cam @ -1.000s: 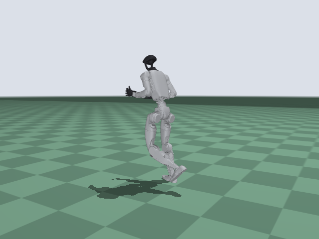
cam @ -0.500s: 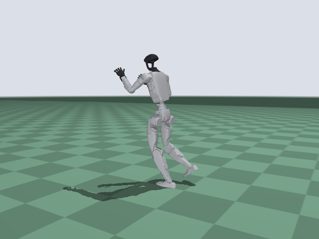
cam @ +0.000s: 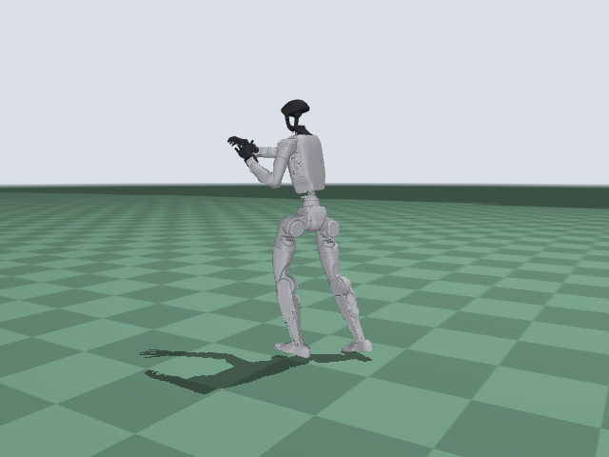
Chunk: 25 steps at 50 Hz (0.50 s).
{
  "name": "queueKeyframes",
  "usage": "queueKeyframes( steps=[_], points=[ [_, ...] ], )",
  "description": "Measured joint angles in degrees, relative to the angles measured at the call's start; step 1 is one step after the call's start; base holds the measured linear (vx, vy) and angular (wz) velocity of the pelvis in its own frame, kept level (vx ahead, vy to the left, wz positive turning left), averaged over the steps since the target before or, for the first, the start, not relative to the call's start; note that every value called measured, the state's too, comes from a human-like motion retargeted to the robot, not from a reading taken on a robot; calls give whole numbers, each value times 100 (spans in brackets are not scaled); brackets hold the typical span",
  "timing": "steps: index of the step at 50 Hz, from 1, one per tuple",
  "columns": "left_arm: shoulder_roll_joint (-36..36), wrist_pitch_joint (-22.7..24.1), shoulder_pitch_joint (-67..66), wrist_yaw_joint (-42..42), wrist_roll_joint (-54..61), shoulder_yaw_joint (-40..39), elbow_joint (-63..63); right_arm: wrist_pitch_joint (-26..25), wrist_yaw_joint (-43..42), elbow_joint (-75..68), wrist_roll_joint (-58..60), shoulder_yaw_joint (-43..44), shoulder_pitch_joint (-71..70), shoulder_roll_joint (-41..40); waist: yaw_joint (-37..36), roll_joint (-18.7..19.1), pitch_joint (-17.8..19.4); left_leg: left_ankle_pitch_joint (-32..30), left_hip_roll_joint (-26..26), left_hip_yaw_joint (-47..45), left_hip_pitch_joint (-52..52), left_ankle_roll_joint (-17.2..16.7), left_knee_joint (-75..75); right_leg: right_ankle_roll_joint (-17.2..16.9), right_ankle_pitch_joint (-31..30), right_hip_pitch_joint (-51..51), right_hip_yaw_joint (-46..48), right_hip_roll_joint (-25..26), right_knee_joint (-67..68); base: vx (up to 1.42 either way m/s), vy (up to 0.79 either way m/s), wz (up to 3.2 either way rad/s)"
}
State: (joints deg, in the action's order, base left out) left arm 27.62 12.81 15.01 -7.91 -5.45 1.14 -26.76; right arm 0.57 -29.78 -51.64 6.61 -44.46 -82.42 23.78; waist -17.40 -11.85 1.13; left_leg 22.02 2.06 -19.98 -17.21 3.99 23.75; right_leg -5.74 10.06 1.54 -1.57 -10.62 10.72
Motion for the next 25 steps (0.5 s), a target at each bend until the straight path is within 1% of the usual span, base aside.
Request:
queueKeyframes(
  steps=[2,3,5,6,7,8,9,10,12,13,15,17,18,20,22,23,25],
  points=[
    [-68,13,-1007,247,539,-195,-105,98,421,-1052,-635,-973,-338,223,-575,78,255,-113,95,37,121,-321,-1435,38,-355,618,-31,46,-279,115,40,-46],
    [-10,47,-1407,241,562,-363,-119,167,534,-1318,-676,-1344,-424,409,-755,157,400,-46,167,55,121,-466,-1912,65,-429,948,-5,71,-334,116,42,25],
    [159,212,-2137,118,420,-790,-148,396,398,-1344,-500,-1670,-458,897,-928,347,656,143,386,-15,-193,-618,-1887,93,-409,1542,60,93,-172,115,40,77],
    [262,271,-2343,-125,562,-1023,-175,458,188,-1102,-449,-1483,-468,1159,-954,582,833,-330,474,35,-16,-634,-2146,182,-242,1701,40,230,328,111,37,104],
    [358,312,-2517,-354,676,-1237,-198,525,-12,-794,-458,-1208,-446,1405,-951,782,1013,-753,530,117,92,-561,-2184,267,-46,1796,42,325,923,105,33,120],
    [443,316,-2629,-556,734,-1414,-214,603,-190,-353,-589,-757,-358,1617,-893,912,1198,-1077,521,263,64,-309,-1780,343,207,1764,88,336,1707,100,27,142],
    [556,250,-2605,-738,750,-1543,-190,708,-354,204,-870,-186,-175,1765,-796,924,1428,-960,399,426,-101,-44,-1047,422,554,1628,175,211,2572,95,21,161],
    [684,147,-2512,-911,746,-1648,-148,827,-510,819,-1225,445,56,1881,-681,876,1680,-622,220,599,-334,228,-148,502,948,1441,284,18,3478,89,16,157],
    [953,-180,-1920,-1150,712,-1655,129,1224,-748,2264,-2205,1759,955,1658,-489,765,2109,199,38,721,-719,296,1407,754,1696,905,349,-302,4882,83,9,121],
    [1024,-310,-1550,-1216,674,-1583,307,1458,-763,3004,-2632,2321,1546,1372,-409,728,2257,380,15,730,-735,213,1746,884,1961,585,320,-371,5329,77,4,78],
    [955,-394,-795,-1288,545,-1254,663,1793,-403,4430,-3104,3174,2942,621,-209,623,2391,452,-64,752,-522,128,1691,1069,2303,-147,247,-401,5695,70,1,54],
    [480,-218,-296,-1304,699,-854,760,1930,259,5448,-3139,3504,4289,-67,212,669,2339,263,-132,874,-135,171,1002,1117,2351,-813,398,-303,5208,61,0,57],
    [194,-69,-117,-1285,931,-667,730,1963,554,5862,-3084,3594,4935,-308,477,760,2291,126,-125,971,59,185,609,1081,2269,-1072,570,-220,4706,58,-1,64],
    [-250,177,139,-1168,1391,-393,584,1965,967,6558,-2858,3795,6150,-537,1047,1005,2200,-155,-63,1202,417,131,-127,842,1811,-1381,1017,-10,3202,58,-4,68],
    [-215,152,248,-1120,1149,-370,314,1872,1130,7005,-2512,4117,7136,-388,1657,1090,2143,-343,-110,1406,748,-11,-692,385,975,-1406,1463,80,1190,63,-12,75],
    [-12,58,251,-1171,677,-429,156,1794,1174,7183,-2299,4312,7583,-217,1960,1041,2116,-383,-194,1488,938,-77,-917,126,586,-1398,1641,46,283,69,-20,71],
    [684,-192,114,-1348,-723,-623,-175,1707,1300,7483,-1811,4692,8464,206,2440,889,2014,-348,-289,1586,1389,-193,-1272,-331,286,-1495,1845,-44,-786,74,-25,53]
  ],
)
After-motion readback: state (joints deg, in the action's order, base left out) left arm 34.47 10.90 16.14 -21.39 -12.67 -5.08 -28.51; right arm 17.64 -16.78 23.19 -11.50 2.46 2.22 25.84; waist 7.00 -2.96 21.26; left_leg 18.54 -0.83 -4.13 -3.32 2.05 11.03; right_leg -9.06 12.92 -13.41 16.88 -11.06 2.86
